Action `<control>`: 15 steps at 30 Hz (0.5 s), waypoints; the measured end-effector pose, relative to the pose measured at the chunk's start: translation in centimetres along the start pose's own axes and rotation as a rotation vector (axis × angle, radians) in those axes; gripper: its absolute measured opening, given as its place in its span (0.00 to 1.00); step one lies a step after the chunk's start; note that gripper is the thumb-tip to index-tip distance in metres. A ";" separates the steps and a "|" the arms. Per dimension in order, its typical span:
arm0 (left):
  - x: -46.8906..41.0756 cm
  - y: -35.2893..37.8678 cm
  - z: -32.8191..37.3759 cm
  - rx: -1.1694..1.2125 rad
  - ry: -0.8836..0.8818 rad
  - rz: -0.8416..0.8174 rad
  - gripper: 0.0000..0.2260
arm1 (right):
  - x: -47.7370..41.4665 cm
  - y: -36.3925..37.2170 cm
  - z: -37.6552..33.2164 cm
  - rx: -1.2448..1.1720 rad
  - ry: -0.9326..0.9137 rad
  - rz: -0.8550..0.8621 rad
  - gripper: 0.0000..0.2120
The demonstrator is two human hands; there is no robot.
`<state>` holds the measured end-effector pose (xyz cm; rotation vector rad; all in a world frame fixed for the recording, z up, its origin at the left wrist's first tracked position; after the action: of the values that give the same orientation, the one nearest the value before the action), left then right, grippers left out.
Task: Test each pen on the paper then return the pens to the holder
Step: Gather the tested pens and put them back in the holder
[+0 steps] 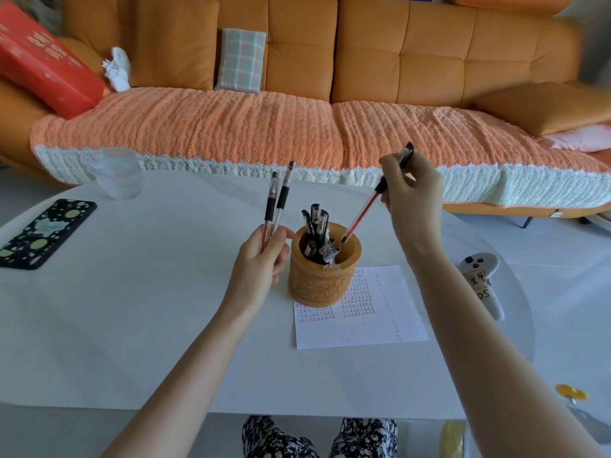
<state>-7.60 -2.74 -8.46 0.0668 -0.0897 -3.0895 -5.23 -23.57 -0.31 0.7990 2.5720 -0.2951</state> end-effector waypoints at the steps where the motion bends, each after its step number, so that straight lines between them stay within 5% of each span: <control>1: 0.0 0.2 -0.1 -0.013 -0.005 -0.005 0.09 | 0.2 0.2 0.3 0.057 -0.011 -0.019 0.10; 6: 0.2 0.7 -0.1 -0.030 0.008 -0.037 0.09 | 2.0 2.3 3.3 0.395 0.063 -0.317 0.17; 9: 0.2 0.7 0.2 -0.027 0.020 -0.048 0.09 | 2.3 2.0 3.8 0.484 0.055 -0.259 0.24; 12: 0.2 0.9 0.4 0.004 0.026 -0.079 0.10 | 2.0 2.2 1.7 0.296 0.035 -0.182 0.17; 15: 0.3 1.2 0.4 0.033 0.022 -0.117 0.10 | 2.9 4.4 0.0 0.103 0.101 -0.345 0.13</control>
<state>-7.85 -3.96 -7.99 0.1112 -0.1409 -3.2038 -4.79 -18.60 -1.96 0.4079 2.8044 -0.5054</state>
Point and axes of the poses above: each hand's wrist, its own x-axis away from the middle knuckle, its own y-axis out of the palm, z = x × y, the point moved 6 cm from there along -x, towards the middle knuckle, and after that the axes turned 7 degrees about z, right-handed, at the moved point
